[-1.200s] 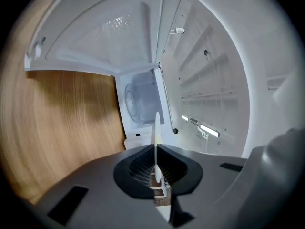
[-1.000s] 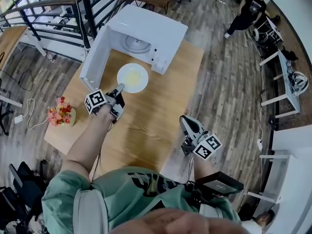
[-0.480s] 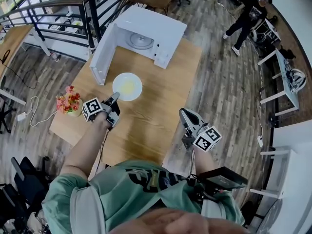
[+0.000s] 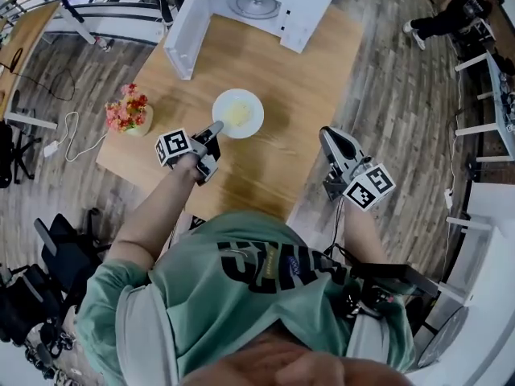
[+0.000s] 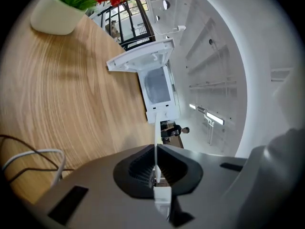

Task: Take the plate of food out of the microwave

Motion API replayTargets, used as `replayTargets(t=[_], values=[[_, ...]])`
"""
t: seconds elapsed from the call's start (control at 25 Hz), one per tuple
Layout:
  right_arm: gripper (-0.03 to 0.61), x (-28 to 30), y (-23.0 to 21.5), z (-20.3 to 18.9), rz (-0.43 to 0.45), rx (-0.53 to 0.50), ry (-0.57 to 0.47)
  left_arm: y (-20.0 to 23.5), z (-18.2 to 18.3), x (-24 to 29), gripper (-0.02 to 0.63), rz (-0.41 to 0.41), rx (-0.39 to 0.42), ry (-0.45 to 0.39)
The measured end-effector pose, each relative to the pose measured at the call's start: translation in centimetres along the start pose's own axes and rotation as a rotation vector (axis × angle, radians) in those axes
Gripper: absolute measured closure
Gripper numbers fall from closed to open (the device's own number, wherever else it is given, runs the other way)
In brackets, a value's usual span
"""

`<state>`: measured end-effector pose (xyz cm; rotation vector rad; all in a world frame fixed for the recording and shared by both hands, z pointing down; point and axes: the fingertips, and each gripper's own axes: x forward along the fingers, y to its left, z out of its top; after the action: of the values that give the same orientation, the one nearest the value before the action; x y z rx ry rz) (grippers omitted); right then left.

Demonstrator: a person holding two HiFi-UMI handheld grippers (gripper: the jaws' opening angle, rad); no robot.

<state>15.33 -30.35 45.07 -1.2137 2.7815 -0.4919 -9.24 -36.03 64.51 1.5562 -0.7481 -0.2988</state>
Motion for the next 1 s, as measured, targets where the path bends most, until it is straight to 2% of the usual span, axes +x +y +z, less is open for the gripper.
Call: replayTargets(t=[0.44,0.72,1.0], values=[[0.572,-0.8,0.1,-2.8,-0.009,0.029,0.044,5.8,-9.1,-1.5,0.595,0.059,0.017,0.188],[0.572,-1.3,0.1,-4.1,-0.018,0.039,0.064,8.8,-11.2,-2.8,0.595,0.106,0.021,0.221],[0.572,-1.1,0.2,-4.6,-0.015,0.044,0.072,10.6,-11.3,-3.5,0.595,0.147,0.022,0.223]])
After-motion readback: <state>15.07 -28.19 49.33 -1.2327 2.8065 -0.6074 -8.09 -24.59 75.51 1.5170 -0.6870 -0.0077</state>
